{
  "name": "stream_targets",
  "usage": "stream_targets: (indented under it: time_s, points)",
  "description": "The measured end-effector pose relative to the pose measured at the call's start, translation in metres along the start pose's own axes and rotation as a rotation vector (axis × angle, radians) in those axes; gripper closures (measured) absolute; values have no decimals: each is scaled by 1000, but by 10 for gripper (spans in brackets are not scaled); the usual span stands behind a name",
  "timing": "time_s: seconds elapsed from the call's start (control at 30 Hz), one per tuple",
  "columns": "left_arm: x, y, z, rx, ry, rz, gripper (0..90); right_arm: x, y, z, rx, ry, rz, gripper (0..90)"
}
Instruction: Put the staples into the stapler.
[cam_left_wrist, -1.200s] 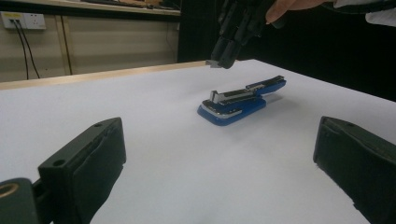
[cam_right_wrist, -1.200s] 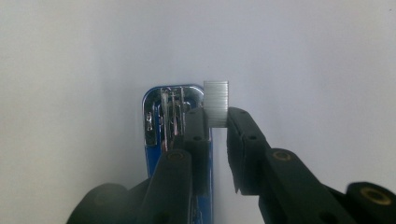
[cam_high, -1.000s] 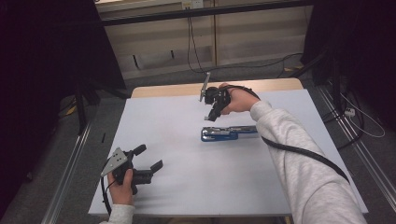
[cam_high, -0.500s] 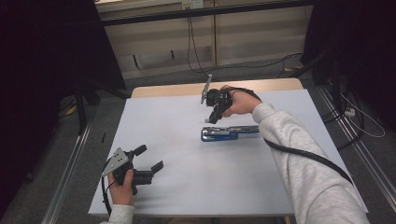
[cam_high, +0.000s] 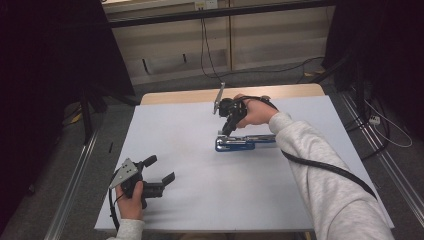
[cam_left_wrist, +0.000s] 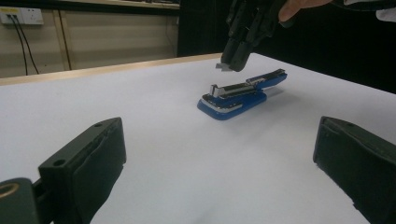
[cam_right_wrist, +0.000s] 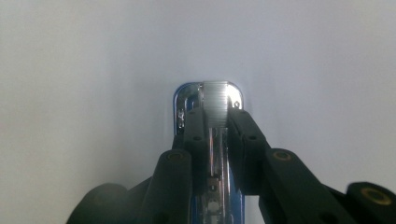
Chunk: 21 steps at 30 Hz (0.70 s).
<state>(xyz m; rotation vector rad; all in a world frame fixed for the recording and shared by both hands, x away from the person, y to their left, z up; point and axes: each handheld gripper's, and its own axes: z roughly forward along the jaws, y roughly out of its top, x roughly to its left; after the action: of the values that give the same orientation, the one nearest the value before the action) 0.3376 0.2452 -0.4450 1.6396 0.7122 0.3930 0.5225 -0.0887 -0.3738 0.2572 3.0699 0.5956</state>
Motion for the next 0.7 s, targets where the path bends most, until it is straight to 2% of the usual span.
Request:
stream_targets:
  time_s: [0.7]
  points:
    - [0, 0, 0, 6, 1, -2, 27, 0, -1, 10, 6, 7, 8, 781]
